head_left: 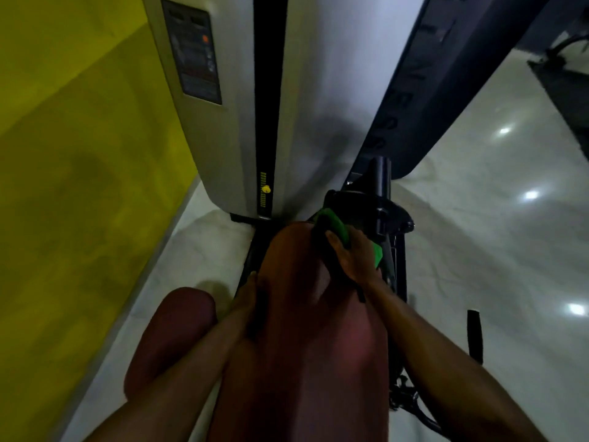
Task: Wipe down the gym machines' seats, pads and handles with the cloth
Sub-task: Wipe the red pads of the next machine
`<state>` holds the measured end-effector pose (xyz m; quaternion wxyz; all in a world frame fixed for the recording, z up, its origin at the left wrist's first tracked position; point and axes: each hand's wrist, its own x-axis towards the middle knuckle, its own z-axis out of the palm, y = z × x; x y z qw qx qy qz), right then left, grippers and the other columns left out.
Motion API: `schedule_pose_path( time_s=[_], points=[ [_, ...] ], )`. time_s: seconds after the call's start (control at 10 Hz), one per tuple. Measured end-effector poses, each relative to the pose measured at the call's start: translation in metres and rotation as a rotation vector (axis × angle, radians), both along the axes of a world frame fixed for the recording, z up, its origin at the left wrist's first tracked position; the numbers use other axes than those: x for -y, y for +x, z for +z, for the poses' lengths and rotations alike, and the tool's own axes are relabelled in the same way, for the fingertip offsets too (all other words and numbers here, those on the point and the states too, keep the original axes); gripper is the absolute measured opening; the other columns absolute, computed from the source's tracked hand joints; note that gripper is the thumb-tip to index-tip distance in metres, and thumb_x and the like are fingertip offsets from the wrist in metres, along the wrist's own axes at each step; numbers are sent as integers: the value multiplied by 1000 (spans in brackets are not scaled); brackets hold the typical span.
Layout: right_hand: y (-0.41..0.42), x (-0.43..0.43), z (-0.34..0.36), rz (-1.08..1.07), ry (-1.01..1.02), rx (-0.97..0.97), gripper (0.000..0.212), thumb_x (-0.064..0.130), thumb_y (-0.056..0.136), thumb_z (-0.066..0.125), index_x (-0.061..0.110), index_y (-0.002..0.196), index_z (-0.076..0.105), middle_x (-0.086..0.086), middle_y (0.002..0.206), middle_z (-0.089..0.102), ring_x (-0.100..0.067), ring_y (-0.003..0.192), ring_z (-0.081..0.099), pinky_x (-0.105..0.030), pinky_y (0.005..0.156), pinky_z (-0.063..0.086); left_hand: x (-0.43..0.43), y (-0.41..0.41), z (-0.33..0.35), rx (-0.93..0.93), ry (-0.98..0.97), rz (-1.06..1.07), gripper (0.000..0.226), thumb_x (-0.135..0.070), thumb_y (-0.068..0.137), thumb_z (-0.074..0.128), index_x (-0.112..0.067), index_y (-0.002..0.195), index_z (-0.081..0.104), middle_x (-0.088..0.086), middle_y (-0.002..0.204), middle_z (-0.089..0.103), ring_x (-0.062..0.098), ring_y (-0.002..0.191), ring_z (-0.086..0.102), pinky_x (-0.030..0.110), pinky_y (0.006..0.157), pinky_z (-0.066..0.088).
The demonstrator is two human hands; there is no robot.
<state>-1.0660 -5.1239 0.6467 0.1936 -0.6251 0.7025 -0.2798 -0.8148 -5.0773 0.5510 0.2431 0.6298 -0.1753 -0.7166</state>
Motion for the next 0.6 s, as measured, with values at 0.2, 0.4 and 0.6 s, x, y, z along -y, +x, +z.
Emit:
schedule_pose_path(
  time_s=[0.2,0.4,0.6],
  points=[
    [-30,-20,-22,-268,82,47,80,82,89,32,19,117,72,-9,100,76,-30,90,72,-40,78,57,-24,-5,63,116,-27,21,73,-60,101,25,-4,139,51,19,137,55,37,125,53,45,114,36],
    [-50,-64,-30,-413,195,282,56,67,99,44,22,124,66,2,92,67,-24,85,64,-32,71,44,-49,14,31,173,-24,25,75,-67,93,29,-11,128,64,16,111,72,31,105,67,46,105,46],
    [-48,-118,-39,-508,151,386,56,73,93,49,32,130,58,17,89,58,-17,88,61,-22,65,39,-69,1,69,278,-91,-100,65,-49,105,19,-3,126,60,14,103,68,27,95,64,36,83,47]
  ],
)
